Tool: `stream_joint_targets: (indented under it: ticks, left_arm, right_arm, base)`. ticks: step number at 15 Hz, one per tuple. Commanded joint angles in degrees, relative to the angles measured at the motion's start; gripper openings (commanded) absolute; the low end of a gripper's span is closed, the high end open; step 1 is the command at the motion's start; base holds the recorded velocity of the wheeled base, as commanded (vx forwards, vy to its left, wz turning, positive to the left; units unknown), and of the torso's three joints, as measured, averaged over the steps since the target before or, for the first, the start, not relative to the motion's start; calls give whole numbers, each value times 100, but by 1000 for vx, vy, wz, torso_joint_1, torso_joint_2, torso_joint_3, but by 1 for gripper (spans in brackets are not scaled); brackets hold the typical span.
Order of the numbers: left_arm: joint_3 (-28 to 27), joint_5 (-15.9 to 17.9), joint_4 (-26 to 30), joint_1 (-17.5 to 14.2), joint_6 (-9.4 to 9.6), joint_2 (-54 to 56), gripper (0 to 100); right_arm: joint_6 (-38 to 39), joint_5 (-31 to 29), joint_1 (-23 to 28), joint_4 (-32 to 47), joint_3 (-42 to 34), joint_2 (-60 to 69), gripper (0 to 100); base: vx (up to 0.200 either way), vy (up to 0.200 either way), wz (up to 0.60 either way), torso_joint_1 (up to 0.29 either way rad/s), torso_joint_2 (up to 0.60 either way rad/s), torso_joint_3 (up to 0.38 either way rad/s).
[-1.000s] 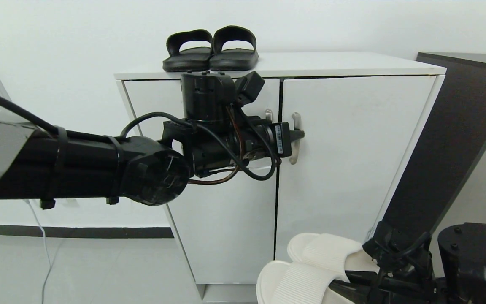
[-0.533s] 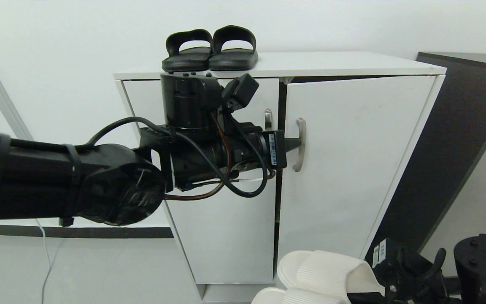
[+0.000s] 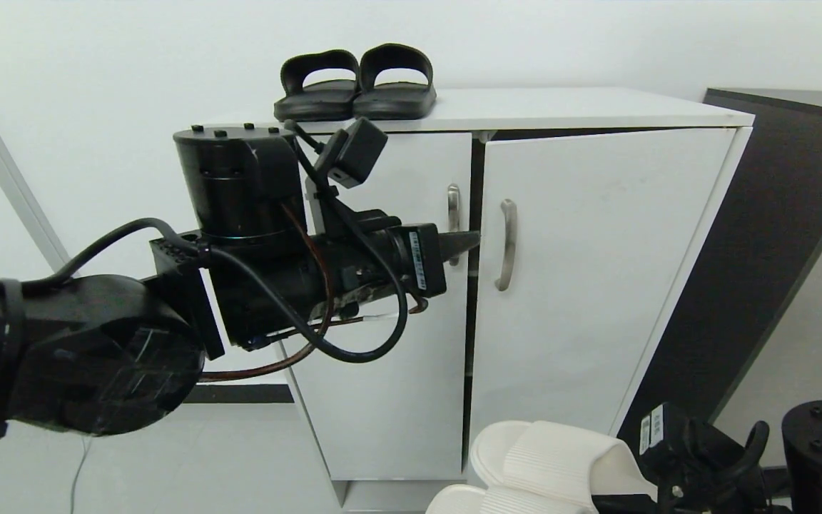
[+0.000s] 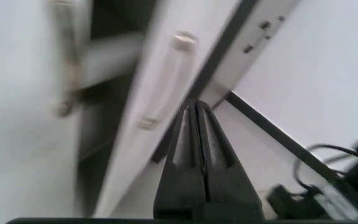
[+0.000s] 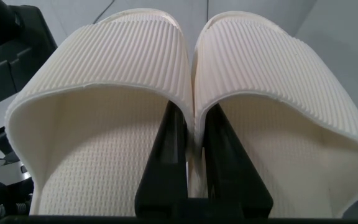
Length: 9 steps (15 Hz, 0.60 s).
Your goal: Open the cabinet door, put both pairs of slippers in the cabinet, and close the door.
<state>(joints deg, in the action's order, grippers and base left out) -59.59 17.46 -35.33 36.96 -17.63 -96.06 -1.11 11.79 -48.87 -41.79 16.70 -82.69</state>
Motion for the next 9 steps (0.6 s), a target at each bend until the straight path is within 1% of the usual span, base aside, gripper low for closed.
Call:
stream_joint_targets:
  ticks: [1, 2, 4, 7, 8, 9]
  left_arm:
    - [-88, 12, -18, -198, -4, -141, 0]
    - [-211, 12, -18, -321, -4, -229, 0]
    - [-492, 12, -18, -427, -4, -466, 0]
    - [-853, 38, -18, -409, -4, -765, 0]
    - [-1134, 162, -18, -365, -4, -906, 0]
    - [-1266, 285, -9, -321, -13, -932, 0]
  right_arm:
    - [-12, -1, 9, -5, 0, -28, 0]
    - [-12, -1, 9, -5, 0, -28, 0]
    - [-21, -10, 9, -5, 0, -46, 0]
    - [-21, -10, 9, -5, 0, -81, 0]
    - [-21, -10, 9, -5, 0, -90, 0]
    - [-21, -10, 9, -5, 0, -81, 0]
  base:
    - [0, 0, 0, 0, 0, 0]
    - [0, 0, 0, 0, 0, 0]
    - [0, 0, 0, 0, 0, 0]
    - [0, 0, 0, 0, 0, 0]
    - [0, 0, 0, 0, 0, 0]
    - [0, 0, 0, 0, 0, 0]
